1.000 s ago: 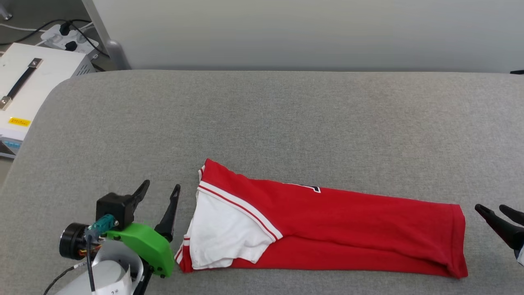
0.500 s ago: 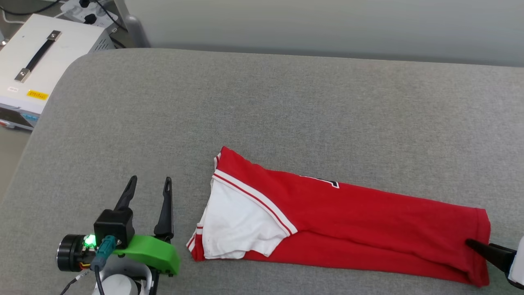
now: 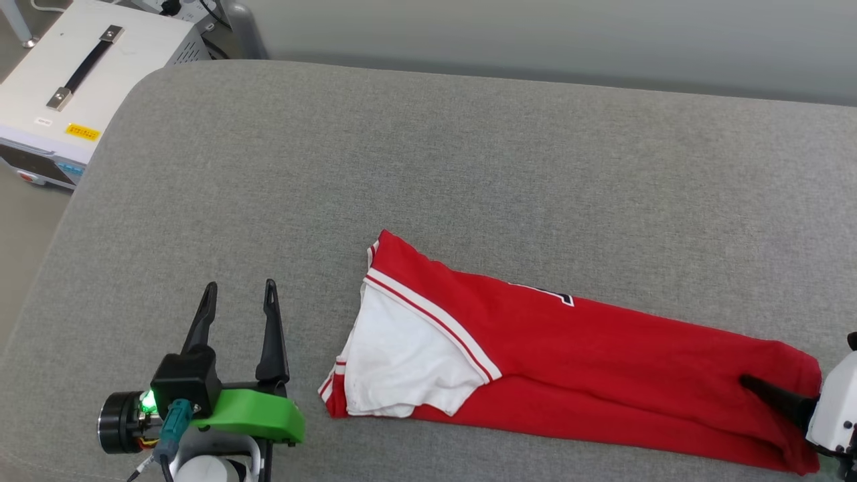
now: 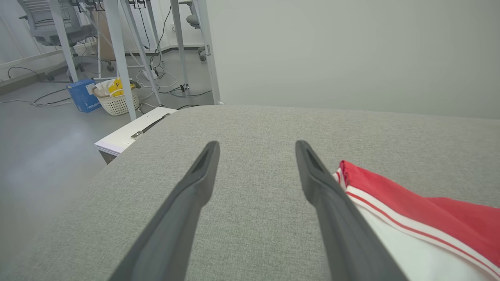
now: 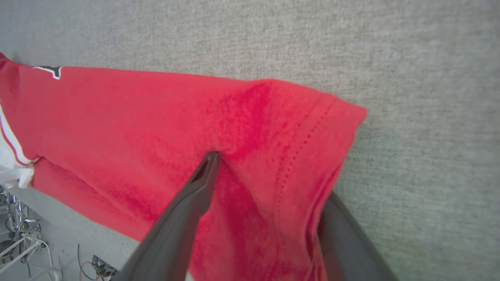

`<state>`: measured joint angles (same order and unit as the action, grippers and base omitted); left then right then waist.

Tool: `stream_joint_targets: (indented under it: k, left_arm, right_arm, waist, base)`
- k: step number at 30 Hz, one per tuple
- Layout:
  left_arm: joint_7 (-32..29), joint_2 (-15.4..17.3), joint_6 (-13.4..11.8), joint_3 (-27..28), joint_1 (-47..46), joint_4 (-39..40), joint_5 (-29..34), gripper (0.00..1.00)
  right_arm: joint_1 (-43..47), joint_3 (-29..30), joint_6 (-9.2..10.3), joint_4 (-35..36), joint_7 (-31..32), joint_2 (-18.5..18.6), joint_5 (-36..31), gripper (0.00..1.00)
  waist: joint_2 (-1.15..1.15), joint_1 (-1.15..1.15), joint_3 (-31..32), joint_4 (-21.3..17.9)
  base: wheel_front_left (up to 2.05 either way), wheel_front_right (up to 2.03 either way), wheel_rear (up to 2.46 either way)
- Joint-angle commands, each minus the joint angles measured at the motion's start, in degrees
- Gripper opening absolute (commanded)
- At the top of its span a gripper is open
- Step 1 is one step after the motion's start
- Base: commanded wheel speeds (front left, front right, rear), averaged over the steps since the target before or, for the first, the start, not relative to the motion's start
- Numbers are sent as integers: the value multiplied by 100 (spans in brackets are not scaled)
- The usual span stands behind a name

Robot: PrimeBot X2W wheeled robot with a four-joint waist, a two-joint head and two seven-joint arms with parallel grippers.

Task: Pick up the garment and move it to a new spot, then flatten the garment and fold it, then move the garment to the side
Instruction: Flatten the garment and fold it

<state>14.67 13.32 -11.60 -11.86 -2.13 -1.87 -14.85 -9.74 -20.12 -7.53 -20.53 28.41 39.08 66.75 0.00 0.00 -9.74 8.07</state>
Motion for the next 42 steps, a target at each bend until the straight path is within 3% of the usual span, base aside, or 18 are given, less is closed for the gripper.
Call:
stream_joint_targets:
  k: [1, 3, 14, 23, 29, 34, 42]
  left_arm:
    - [32, -113, 101, 99, 115, -3, 142, 100]
    - [32, -236, 205, 213, 159, -27, 274, 100]
    - [32, -536, 635, 580, 303, -119, 847, 100]
    - [32, -627, 881, 636, 353, -228, 1095, 100]
    - [32, -679, 982, 673, 412, -224, 1155, 100]
    - [33, -739, 1020, 681, 471, -224, 1196, 100]
    - [33, -812, 1107, 649, 374, -227, 1247, 100]
  right_arm:
    - [-5, -175, 4, -90, -1, -137, -18, 100]
    - [-16, -224, 4, -126, -75, -98, -42, 0]
    - [-36, -235, 4, -306, -361, 266, 52, 0]
    - [6, 112, 4, -390, -461, 923, 83, 0]
    - [228, 171, 4, 66, -330, 1166, 77, 0]
    - [360, 191, 4, 795, -125, 1067, 48, 0]
    - [87, 62, 4, 1928, 428, 560, -222, 0]
  waist:
    - [0, 0, 28, 4]
    - [0, 0, 60, -6]
    - [0, 0, 276, -141]
    - [0, 0, 417, -232]
    - [0, 0, 520, -255]
    - [0, 0, 569, -272]
    - [0, 0, 413, -190]
  base:
    - [0, 0, 0]
    - [0, 0, 0]
    - [0, 0, 0]
    - [0, 0, 0]
    - [0, 0, 0]
    - [0, 0, 0]
    - [0, 0, 0]
